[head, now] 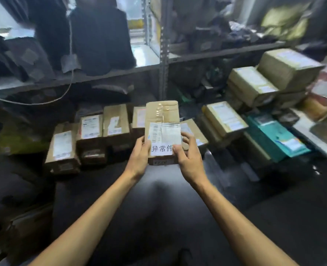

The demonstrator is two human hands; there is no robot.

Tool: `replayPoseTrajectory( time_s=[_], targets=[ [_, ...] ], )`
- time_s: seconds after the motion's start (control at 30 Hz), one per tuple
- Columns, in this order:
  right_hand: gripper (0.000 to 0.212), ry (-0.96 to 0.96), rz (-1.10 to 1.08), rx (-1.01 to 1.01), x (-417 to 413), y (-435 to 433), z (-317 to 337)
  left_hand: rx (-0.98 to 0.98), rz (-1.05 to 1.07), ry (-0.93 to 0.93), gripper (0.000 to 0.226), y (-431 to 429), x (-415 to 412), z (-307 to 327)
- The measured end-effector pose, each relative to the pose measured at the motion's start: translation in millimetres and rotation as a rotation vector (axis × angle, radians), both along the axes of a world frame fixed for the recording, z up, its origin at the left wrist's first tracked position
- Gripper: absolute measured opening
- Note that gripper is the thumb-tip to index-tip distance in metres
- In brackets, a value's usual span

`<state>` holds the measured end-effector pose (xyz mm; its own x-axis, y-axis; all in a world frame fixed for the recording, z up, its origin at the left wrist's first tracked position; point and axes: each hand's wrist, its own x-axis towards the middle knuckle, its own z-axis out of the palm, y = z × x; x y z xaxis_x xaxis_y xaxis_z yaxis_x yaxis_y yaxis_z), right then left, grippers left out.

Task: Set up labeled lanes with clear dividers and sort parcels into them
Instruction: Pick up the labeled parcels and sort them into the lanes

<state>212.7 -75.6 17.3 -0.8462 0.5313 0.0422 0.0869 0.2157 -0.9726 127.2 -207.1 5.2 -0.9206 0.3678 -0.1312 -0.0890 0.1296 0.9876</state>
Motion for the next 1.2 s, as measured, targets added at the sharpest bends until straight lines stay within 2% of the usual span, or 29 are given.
replayPoseTrajectory(
  time_s=[0.07, 0.33, 0.43, 0.57, 0.7, 0.87, 1.03, 1.2],
  targets=[
    [0.036, 0.002, -0.06, 0.021, 22, 30, 7, -0.004, -0.07, 0.013, 0.031, 32, 12, 4],
    [0.043, 0.006, -0.166, 0.031, 78, 155, 15, 0.029, -0.216, 0.012, 0.037, 165, 51, 8],
    [0.041, -0.022, -0.172, 0.051, 91, 206, 17, 0.054, -0.186, -0.042, 0.027, 219, 69, 7],
    [0.036, -0.04, -0.167, 0.041, 110, 274, 16, -0.003, -0.161, -0.025, 0.029, 286, 88, 10],
    [0.034, -0.073, -0.149, 0.01, 120, 327, 8, 0.022, -0.174, -0.068, 0.026, 335, 102, 2],
    [0.034, -0.136, -0.143, -0.002, 116, 387, -7, 0.034, -0.194, -0.126, 0.033, 393, 100, -19],
    [0.033, -0.211, -0.162, 0.017, 107, 440, -24, 0.027, -0.19, -0.164, 0.023, 443, 91, -33],
    [0.031, -0.249, -0.121, 0.012, 105, 483, -32, -0.04, -0.17, -0.118, 0.027, 478, 98, -34]
  ],
)
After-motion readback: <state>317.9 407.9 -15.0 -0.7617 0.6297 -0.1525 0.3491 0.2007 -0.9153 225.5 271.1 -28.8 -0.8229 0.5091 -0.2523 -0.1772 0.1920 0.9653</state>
